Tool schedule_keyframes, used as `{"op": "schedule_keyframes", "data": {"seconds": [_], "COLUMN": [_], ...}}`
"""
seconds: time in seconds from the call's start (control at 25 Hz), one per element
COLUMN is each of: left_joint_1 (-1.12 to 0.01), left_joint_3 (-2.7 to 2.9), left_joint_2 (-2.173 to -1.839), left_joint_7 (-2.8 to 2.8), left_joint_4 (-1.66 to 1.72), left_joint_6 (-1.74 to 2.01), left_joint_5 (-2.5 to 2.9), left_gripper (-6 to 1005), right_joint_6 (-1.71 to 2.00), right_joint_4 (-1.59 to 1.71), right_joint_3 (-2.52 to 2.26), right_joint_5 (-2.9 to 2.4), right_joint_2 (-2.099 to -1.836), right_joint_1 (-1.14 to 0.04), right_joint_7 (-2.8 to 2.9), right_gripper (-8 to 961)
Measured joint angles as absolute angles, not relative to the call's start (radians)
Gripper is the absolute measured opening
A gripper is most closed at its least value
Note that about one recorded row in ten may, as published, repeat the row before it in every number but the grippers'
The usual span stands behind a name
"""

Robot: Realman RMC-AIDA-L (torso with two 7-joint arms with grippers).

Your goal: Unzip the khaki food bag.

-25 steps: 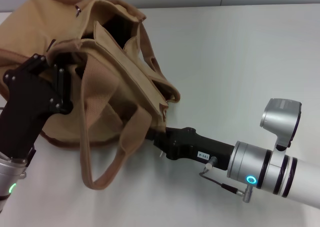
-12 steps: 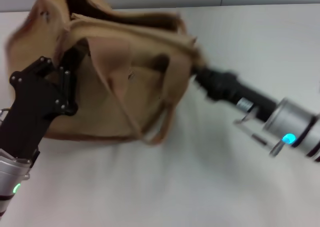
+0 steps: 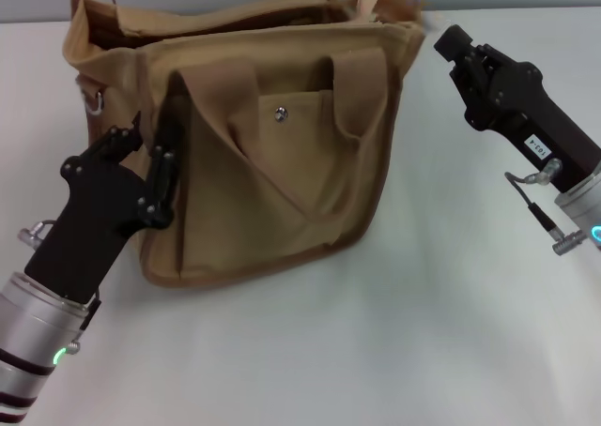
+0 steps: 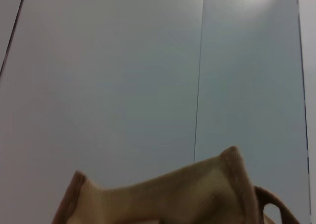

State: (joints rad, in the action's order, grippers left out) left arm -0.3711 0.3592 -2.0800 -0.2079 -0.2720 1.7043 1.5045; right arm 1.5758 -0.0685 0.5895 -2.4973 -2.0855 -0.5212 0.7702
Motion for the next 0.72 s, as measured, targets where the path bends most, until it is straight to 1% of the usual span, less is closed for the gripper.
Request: {"op": "schedule_keyframes", "data": {"seconds": [0.12,0.24,0.44,0.6,0.64,0.72], "left_joint_1": [-0.365,-0.352,-0.288,-0.225,-0.21,-0.189], "left_joint_3": [0.366,0.379,0.382,0.39,0.409,0.479], "left_joint_2": [-2.08,-2.076,-2.072,-2.067,-2.064,-2.054], "left_joint_7": [-0.262,-0.334,-0.517,-0.675,-0.706,-0.76], "left_joint_4": [-0.267,-0.242,-0.096,0.054,0.102,0.196], "left_joint_6": [1.69,1.712,1.803,1.881,1.909,1.956], "left_joint_5": [1.505,1.506,1.505,1.505,1.505,1.504], "left_gripper": [247,336,435,515,596,758], "right_joint_6": [1.574,1.576,1.581,1.59,1.602,1.659], "right_joint_4": [-0.115,-0.129,-0.123,-0.109,-0.103,-0.064], "right_joint_3": [0.622,0.626,0.629,0.622,0.614,0.575], "right_joint_5": [-2.496,-2.496,-2.496,-2.499,-2.507,-2.553], "right_joint_2": [-2.089,-2.088,-2.084,-2.082,-2.081,-2.075], "right_joint_1": [-0.471,-0.454,-0.433,-0.421,-0.42,-0.43], "right_joint_7": [0.714,0.699,0.703,0.703,0.703,0.699], "right_gripper": [27,54,225,411,457,508]}}
